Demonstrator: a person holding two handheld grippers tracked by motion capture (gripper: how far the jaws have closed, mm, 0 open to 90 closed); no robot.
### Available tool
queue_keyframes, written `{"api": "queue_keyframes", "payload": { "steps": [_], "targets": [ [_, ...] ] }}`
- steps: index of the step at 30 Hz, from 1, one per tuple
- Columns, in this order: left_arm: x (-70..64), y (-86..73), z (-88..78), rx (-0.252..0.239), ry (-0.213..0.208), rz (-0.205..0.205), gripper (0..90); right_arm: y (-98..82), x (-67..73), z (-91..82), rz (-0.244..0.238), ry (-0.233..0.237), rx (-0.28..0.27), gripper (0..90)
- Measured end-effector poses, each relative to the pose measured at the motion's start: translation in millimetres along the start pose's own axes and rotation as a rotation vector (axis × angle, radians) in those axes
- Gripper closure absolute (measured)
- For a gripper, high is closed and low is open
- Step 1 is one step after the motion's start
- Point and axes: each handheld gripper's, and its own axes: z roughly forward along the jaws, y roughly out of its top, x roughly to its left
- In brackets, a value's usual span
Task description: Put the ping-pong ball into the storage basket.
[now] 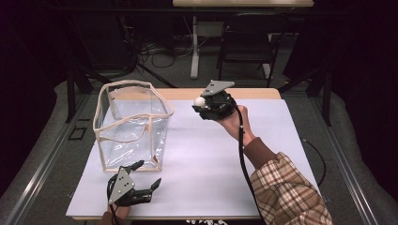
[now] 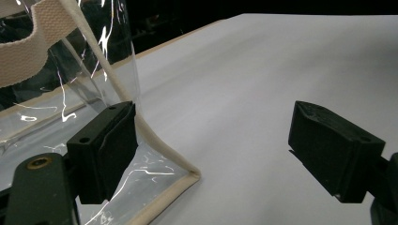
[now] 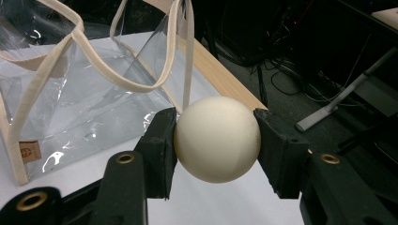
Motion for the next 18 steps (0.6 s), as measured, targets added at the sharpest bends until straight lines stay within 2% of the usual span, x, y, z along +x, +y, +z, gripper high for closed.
{"api": "queue_keyframes", "payload": {
  "steps": [18],
  "targets": [
    [0.3, -0.1, 0.0, 0.001, 0.0, 0.001, 15.8, 12.4, 6.0, 7.0, -0.03, 0.009, -0.004, 50.9]
  ]
}}
